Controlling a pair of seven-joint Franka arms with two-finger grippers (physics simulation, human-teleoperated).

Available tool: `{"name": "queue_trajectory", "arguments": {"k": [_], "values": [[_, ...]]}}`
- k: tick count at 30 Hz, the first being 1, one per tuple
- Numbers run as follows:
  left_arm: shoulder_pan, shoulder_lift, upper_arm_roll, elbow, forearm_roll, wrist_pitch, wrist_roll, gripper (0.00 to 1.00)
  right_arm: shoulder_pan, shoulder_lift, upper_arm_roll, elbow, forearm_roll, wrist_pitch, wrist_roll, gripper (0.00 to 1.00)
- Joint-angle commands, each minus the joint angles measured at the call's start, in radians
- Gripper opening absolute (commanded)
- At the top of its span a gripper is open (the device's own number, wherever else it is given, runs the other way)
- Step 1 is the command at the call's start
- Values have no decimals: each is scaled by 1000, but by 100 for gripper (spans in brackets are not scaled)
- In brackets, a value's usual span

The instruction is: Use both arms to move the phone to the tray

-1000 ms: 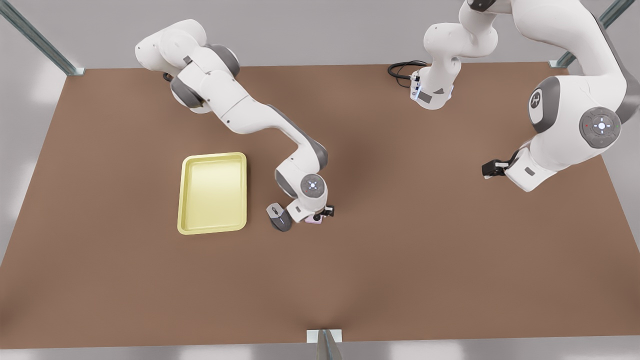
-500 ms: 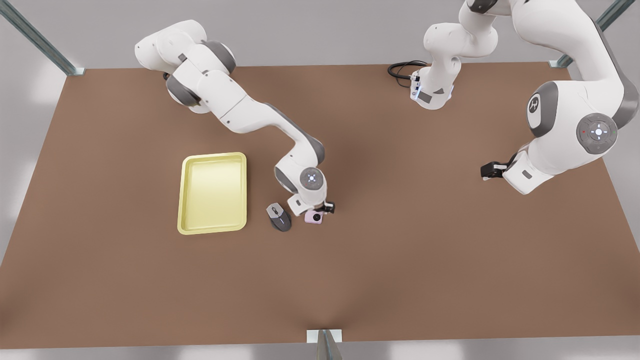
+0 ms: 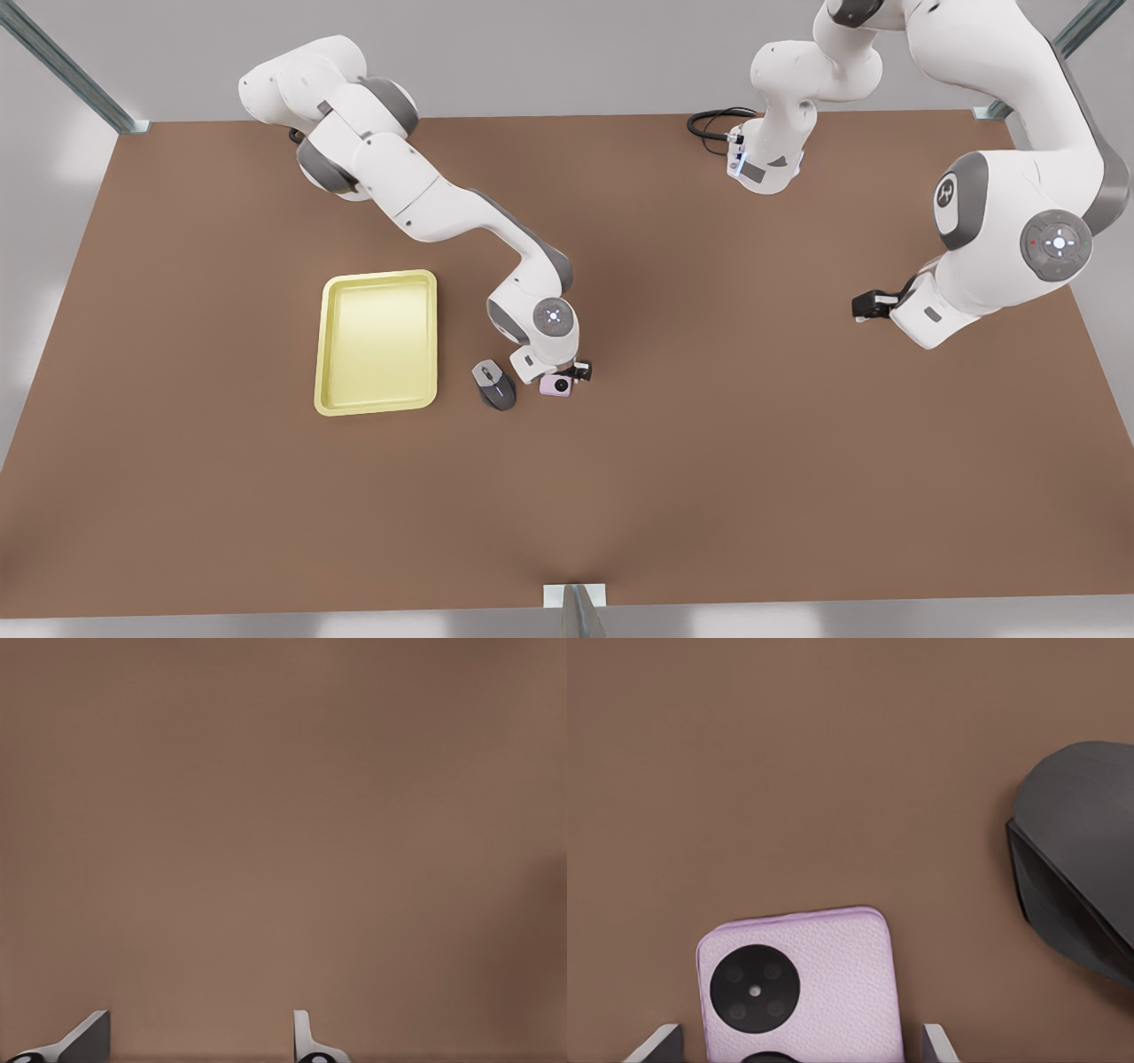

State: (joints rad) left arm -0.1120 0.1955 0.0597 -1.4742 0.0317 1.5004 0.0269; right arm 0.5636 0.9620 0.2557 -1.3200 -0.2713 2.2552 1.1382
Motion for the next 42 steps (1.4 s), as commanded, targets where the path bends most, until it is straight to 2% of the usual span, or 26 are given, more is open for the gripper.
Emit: {"name": "queue_trajectory", "arguments": {"k": [1,11,13,17,18,19,26,35,39,42], "values": [[0,-1,0,0,1,0,10,100,-1,0,0,-4,-2,24,26,100],[0,7,0,2,1,0,10,100,1,8,0,-5,-9,24,18,100],[0,7,0,2,0,0,10,100,1,9,0,-5,-9,24,18,95],[0,7,0,2,-1,-2,10,100,-1,11,0,-4,-9,26,18,92],[0,7,0,2,-10,-2,10,100,-1,12,0,-4,-9,26,17,84],[0,7,0,2,-10,-3,10,100,-1,12,0,-4,-9,26,15,81],[0,2,0,2,-10,-6,10,100,-5,11,0,-4,-8,24,-17,71],[0,2,0,3,-10,-6,11,100,-5,0,0,-4,-8,12,-18,71],[0,-1,2,5,-12,-6,10,100,-53,-135,0,-102,-6,9,-63,71],[0,-1,0,5,-12,-6,11,100,-169,-256,19,-257,-6,23,-185,71]]}}
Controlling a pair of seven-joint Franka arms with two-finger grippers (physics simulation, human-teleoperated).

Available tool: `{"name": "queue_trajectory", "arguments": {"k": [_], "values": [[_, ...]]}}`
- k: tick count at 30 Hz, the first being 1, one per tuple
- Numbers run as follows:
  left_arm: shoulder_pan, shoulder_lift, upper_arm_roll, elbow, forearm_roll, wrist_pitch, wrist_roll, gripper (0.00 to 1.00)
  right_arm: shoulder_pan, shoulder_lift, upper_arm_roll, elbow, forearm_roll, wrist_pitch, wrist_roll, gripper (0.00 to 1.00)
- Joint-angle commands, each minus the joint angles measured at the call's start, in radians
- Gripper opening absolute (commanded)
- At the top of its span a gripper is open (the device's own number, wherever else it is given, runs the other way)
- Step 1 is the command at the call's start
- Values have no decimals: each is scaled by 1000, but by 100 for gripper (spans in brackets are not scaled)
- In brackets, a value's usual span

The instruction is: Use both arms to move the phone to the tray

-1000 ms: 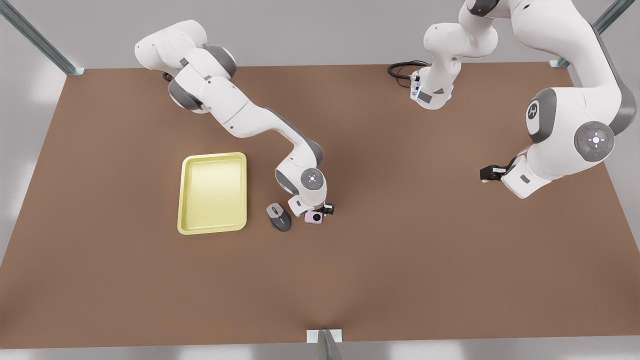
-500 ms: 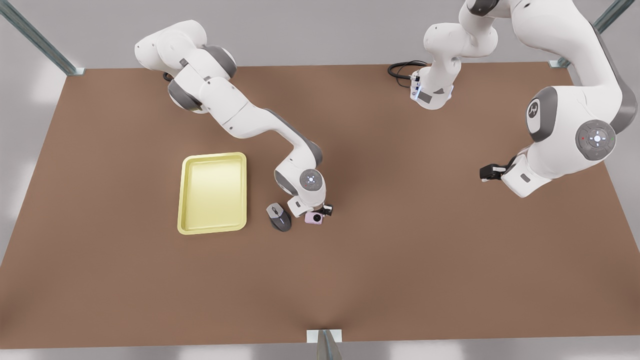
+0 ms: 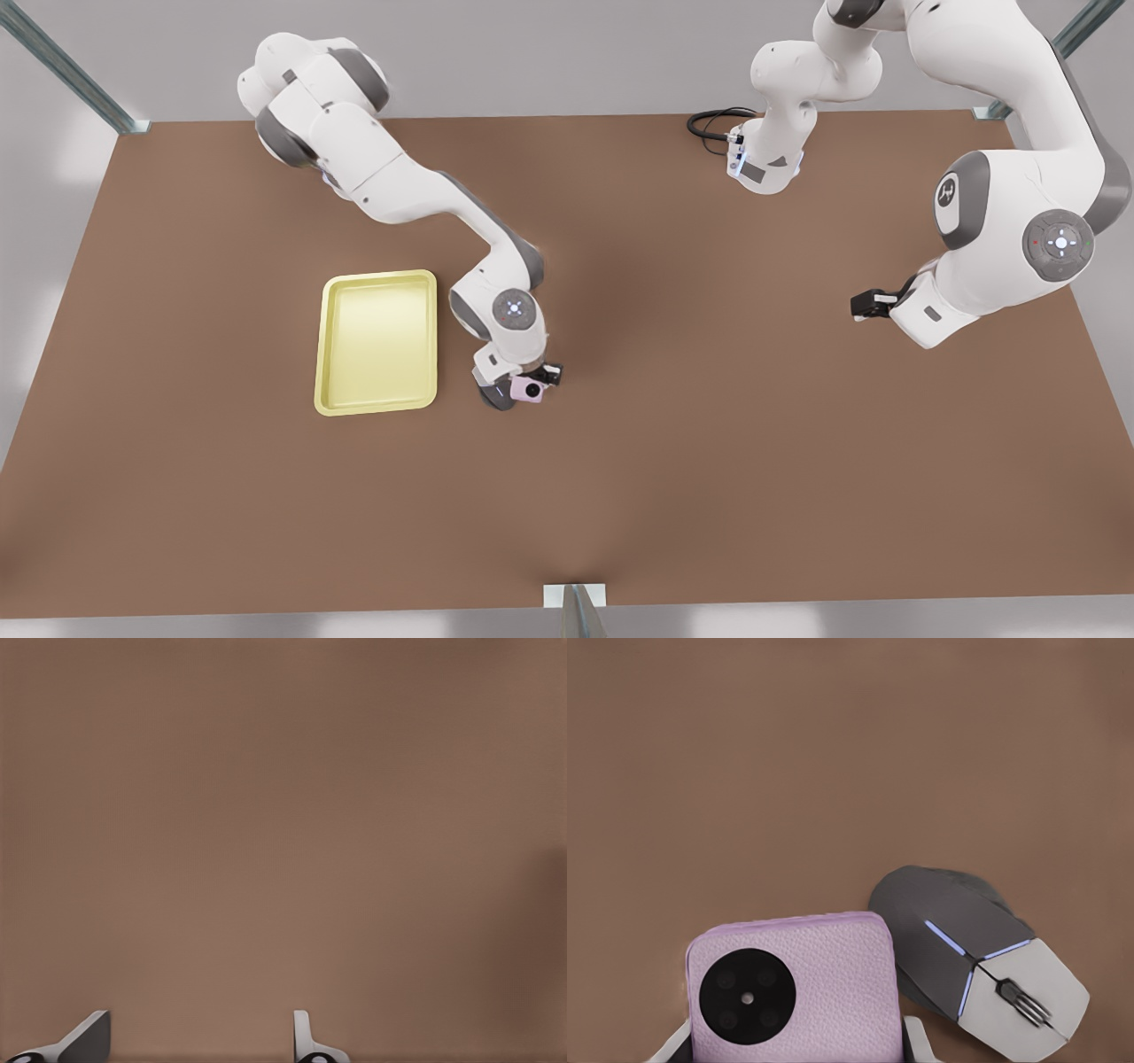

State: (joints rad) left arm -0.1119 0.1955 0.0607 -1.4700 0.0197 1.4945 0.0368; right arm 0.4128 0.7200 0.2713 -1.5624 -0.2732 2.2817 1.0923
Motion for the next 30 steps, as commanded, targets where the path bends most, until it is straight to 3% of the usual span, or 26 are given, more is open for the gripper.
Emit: {"name": "queue_trajectory", "arguments": {"k": [1,7,9,10,11,16,17,19,21,23,25,30], "values": [[0,-2,1,0,0,-2,2,100,-80,-77,14,-117,-4,33,-218,71],[-2,-1,-1,0,-11,-2,0,100,-367,-341,14,-584,-1,214,-623,71],[-2,2,-1,-1,-11,-2,0,100,-381,-364,14,-634,0,219,-644,73],[-2,4,-1,-1,-11,-2,0,100,-381,-370,13,-645,0,219,-657,82],[-2,4,-1,-1,-11,0,0,100,-381,-369,13,-642,0,219,-657,100],[-2,4,1,0,-11,0,-1,100,-379,-402,14,-636,0,202,-655,100],[-2,5,1,0,-11,0,-1,100,-368,-451,9,-614,3,170,-654,100],[-2,4,4,0,-11,0,-3,100,-336,-557,-1,-383,121,-231,-687,100],[-2,2,7,0,-9,-2,-14,100,-335,-591,-159,-134,207,-539,-965,100],[0,8,7,11,-6,7,-14,100,-338,-590,-331,64,210,-731,-1192,100],[-2,19,7,20,-3,10,-14,100,-333,-603,-399,117,212,-803,-1230,100],[-2,19,7,28,-4,9,-15,100,-336,-651,-394,62,209,-781,-1232,100]]}}
